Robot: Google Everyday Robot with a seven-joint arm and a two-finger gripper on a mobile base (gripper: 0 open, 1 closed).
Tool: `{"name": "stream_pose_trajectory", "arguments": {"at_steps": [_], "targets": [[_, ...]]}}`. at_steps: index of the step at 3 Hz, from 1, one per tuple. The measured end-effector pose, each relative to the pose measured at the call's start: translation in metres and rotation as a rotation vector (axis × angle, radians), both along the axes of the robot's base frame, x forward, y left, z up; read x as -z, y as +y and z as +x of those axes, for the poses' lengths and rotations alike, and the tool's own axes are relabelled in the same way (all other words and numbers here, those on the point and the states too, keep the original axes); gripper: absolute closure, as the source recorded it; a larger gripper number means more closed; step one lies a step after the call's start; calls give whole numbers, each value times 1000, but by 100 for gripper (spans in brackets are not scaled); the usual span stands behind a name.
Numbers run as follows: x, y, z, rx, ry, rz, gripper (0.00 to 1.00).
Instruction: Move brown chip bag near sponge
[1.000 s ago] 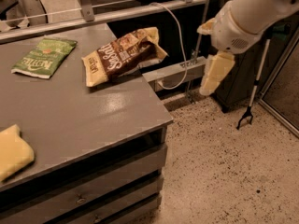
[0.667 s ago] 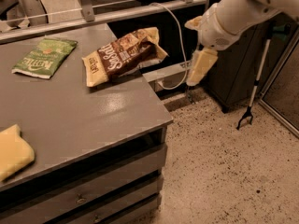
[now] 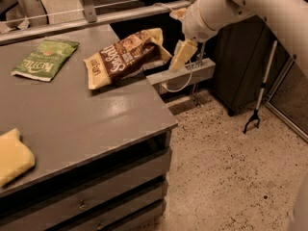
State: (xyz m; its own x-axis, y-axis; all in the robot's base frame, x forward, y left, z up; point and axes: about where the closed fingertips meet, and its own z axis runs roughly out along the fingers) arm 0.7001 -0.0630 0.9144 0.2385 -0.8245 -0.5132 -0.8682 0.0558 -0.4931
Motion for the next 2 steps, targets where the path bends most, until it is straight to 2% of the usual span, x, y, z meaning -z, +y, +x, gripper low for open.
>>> {"name": "stream_pose_trajectory", "arguments": {"at_steps": [1,2], "targets": [[1,27,15,-10,29,73,0],[15,48,21,6,104,140,0]]}}
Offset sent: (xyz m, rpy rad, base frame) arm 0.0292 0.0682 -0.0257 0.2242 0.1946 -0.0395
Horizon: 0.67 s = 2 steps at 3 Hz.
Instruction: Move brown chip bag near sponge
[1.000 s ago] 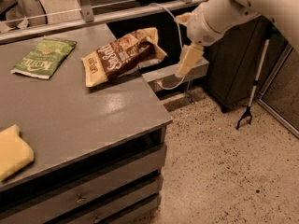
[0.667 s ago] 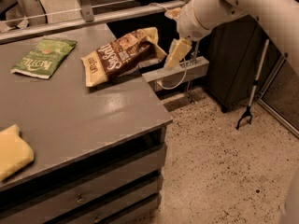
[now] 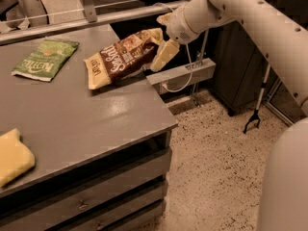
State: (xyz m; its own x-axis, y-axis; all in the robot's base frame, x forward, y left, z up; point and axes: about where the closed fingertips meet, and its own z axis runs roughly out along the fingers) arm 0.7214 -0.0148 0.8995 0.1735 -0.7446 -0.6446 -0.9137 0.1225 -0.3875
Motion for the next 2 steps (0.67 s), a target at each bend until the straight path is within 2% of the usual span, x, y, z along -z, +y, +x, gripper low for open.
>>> {"name": "stream_pose_trajectory", "arguments": {"at_steps": [1,2], "targets": [[10,11,1,22,60,31,17],[13,17,-1,40,100,44,41]]}}
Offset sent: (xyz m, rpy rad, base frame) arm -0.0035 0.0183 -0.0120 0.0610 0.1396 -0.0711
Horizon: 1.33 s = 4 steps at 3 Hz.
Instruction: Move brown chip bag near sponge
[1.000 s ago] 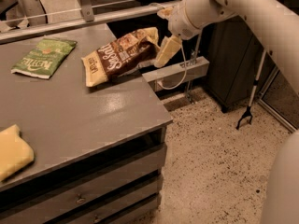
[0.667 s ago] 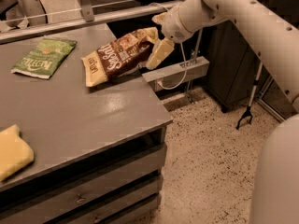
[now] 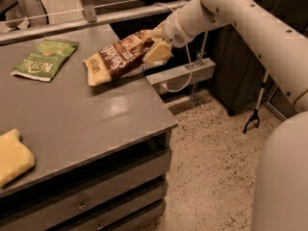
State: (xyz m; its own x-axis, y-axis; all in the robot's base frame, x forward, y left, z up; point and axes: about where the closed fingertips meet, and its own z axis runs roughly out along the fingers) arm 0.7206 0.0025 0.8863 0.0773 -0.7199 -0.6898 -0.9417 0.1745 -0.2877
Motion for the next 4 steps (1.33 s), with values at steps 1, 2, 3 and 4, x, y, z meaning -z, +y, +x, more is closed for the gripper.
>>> {"name": "stream_pose_trajectory", "arguments": {"at_steps": [1,2,3,4], "targets": [[-6,4,-5,9,12,5,65],[-16,12,-10,16,19,14,88],[-30,29,-22,43,35,37,100],[-34,50,-41,47,69,82,100]]}}
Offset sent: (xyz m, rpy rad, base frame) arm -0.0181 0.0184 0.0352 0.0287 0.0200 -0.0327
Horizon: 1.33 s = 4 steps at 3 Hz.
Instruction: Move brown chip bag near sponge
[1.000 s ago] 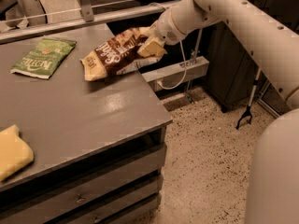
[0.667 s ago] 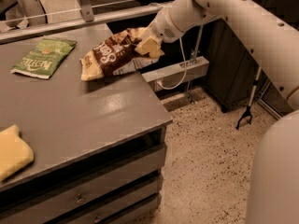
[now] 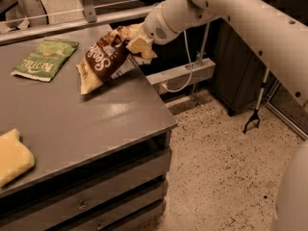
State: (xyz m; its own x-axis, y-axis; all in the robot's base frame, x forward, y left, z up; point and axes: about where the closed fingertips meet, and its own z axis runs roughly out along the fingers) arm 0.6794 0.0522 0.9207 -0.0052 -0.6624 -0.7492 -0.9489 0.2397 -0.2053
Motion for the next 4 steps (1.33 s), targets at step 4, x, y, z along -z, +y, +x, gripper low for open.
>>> {"name": "stream_pose_trajectory", "arguments": {"at_steps": [4], "targets": [[1,72,-100,-257,104,136,100]]}}
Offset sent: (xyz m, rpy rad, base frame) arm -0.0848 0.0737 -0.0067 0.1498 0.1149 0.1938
